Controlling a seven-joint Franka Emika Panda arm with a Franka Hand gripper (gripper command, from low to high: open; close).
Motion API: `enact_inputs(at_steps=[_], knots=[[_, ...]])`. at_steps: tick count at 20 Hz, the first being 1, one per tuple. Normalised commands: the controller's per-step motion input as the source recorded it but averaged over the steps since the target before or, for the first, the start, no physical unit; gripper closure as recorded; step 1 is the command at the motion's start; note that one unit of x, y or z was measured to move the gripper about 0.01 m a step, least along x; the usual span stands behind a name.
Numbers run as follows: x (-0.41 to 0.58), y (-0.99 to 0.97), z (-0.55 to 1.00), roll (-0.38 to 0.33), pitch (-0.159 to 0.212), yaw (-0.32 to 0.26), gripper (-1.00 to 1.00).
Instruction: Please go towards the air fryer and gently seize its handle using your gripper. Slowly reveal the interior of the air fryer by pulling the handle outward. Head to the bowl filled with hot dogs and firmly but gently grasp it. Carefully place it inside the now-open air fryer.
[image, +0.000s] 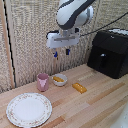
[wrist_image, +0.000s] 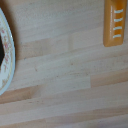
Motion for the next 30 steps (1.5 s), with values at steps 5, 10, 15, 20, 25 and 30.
enact_inputs(at_steps=[5,10,15,20,25,30], knots=[[0.005,-0.01,0.00,0.000,-0.002,-0.375,-1.00],[0.006,-0.02,0.00,0.000,0.000,-0.375,-1.00],[0.026,-0.03,0.00,-0.020,0.000,-0.375,-1.00],[0.011,-0.09,0.00,-0.139,-0.002,-0.341,-1.00],[0.034,-0.08,-0.02,-0.260,-0.020,-0.264,-1.00],[0.047,-0.09,0.00,-0.367,-0.067,-0.143,-1.00]])
